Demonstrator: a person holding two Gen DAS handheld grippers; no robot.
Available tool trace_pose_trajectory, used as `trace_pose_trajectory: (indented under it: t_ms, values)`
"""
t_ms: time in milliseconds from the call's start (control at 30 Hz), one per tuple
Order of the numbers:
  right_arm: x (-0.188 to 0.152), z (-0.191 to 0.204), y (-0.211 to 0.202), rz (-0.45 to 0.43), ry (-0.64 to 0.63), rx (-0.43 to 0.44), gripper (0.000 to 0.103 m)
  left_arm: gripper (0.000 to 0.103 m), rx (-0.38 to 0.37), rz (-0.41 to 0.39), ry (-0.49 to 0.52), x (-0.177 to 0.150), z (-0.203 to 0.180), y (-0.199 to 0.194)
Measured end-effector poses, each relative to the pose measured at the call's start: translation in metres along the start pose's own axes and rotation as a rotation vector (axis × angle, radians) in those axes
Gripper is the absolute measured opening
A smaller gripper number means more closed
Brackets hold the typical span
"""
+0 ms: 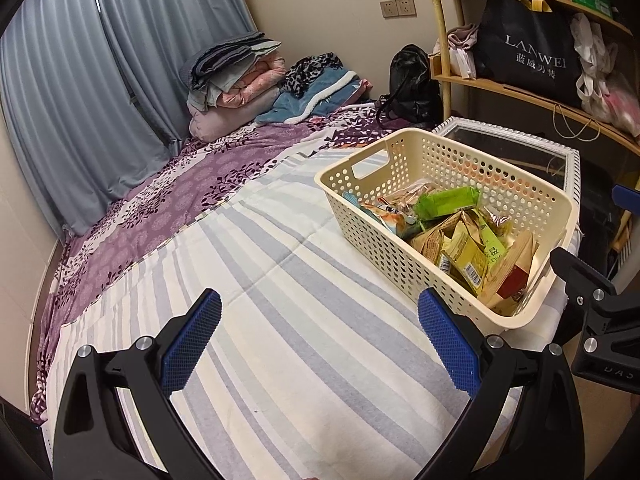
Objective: Organize snacks
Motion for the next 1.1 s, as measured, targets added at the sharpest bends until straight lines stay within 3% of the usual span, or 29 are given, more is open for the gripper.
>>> trace_pose_trajectory:
  t_ms: [600, 900, 1100]
  values:
    - [-0.007, -0.001, 0.007, 0.021, 0.009, 0.006, 0.098, 0.100, -0.013, 0.023, 0.033, -0.003, -0.012, 0.009]
    - [-0.010, 0.000, 0.010, 0.034, 0.019, 0.015, 0.098, 0.100, -0.024, -0.003, 0.069, -0.003, -0.018, 0.004]
    - [-0.009, 0.021, 0.010, 0.046, 0.021, 0.077, 0.098, 0.100, -0.022, 0.055, 0.000, -0.013, 0.003, 0.009]
Point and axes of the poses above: each gripper's, at about its wrist camera, not at the fingertips, and y roughly the way its jaws point, z to its left, x to its top, the point moved 5 cm from there along y, roughly the way its jaws point, and after that the axes turned 10 degrees about -z, right-handed, at the moved point
